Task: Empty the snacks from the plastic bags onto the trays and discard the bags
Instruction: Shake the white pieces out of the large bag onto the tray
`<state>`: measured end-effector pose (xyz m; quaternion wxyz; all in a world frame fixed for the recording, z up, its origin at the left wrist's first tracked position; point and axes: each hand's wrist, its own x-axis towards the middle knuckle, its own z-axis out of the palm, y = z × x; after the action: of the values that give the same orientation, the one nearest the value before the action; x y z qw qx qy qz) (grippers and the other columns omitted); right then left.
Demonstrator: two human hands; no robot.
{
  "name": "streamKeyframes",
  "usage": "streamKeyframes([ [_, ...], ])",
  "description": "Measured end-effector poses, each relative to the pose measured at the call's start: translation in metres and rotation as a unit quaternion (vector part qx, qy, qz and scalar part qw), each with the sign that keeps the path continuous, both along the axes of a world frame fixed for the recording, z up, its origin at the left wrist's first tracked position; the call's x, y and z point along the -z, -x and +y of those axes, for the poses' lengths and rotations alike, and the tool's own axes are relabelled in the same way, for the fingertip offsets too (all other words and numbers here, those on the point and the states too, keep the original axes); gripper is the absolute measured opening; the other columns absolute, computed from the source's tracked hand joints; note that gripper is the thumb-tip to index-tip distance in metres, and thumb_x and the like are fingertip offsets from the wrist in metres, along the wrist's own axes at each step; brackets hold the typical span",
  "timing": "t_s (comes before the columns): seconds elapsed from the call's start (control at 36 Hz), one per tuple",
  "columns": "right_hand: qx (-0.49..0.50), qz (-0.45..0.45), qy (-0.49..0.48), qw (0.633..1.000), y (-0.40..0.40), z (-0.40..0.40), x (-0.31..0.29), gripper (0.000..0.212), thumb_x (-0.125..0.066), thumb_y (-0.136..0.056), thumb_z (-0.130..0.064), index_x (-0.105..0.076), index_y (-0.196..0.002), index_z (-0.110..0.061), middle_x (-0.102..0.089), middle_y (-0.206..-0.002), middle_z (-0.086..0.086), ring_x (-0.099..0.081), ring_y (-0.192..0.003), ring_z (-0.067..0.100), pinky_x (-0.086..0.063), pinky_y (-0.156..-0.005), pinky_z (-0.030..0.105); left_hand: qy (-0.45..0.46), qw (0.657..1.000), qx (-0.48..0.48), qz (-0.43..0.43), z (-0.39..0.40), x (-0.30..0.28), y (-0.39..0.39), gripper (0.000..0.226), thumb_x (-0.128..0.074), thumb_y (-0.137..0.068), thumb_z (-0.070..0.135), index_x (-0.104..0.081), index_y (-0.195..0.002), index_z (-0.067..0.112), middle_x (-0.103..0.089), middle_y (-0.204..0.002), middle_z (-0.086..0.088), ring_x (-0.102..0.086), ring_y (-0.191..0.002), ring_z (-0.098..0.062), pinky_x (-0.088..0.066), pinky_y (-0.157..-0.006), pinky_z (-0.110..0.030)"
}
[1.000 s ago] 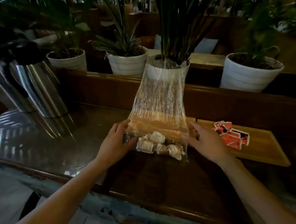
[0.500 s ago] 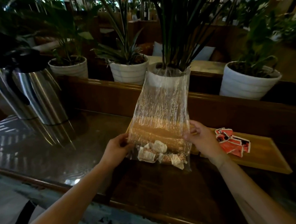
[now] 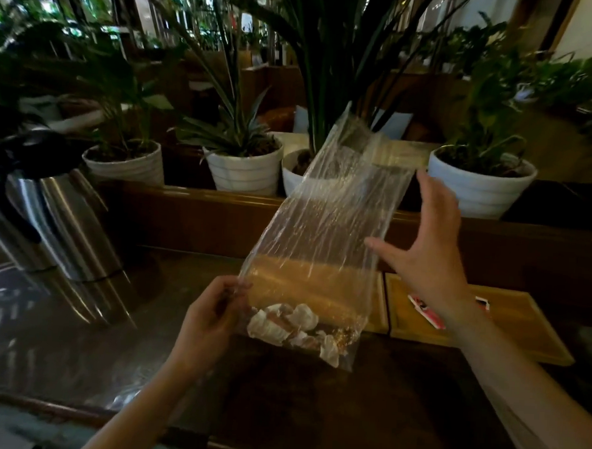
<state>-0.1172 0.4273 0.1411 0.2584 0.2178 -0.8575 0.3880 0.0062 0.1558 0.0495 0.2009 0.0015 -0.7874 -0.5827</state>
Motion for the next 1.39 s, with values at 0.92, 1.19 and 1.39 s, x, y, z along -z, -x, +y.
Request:
streamKeyframes([
  [0.92, -0.193, -0.228, 0.111, 0.948, 0.012, 0.020, -0.030, 0.020, -0.075, -0.076, -0.008, -0.065, -0.087, -0.021, -0.073, -0.086, 0.003, -0.071, -0.084, 0.019, -0.059, -0.071, 0.030, 0.173, 0.976, -0.111, 0.071, -0.031, -0.092, 0.010, 0.036, -0.070, -0.083, 0.012, -0.059, -0.111, 0.030, -0.064, -0.098, 0.013, -0.063, -0.089, 0.007, -0.053, -0.066, -0.013],
  [1.19, -0.158, -0.368, 0.186, 0.897, -0.005, 0.037, 0.028, 0.058, -0.064, -0.083, 0.005, -0.053, -0.128, -0.029, -0.072, -0.097, 0.010, -0.071, -0.080, 0.016, -0.054, -0.057, 0.023, 0.157, 0.987, -0.014, 0.001, -0.014, -0.099, 0.021, 0.019, -0.068, -0.085, 0.012, -0.068, -0.101, 0.022, -0.068, -0.094, 0.012, -0.067, -0.089, 0.002, -0.055, -0.070, -0.013],
  [1.39, -0.166, -0.372, 0.176, 0.896, -0.004, 0.050, 0.039, 0.071, -0.064, -0.082, 0.006, -0.047, -0.132, -0.041, -0.071, -0.092, 0.008, -0.071, -0.082, 0.017, -0.058, -0.065, 0.028, -0.088, 0.995, 0.010, -0.041, -0.010, -0.057, 0.013, 0.049, -0.069, -0.080, 0.009, -0.058, -0.123, 0.029, -0.067, -0.117, -0.002, -0.068, -0.105, -0.014, -0.060, -0.075, -0.025],
])
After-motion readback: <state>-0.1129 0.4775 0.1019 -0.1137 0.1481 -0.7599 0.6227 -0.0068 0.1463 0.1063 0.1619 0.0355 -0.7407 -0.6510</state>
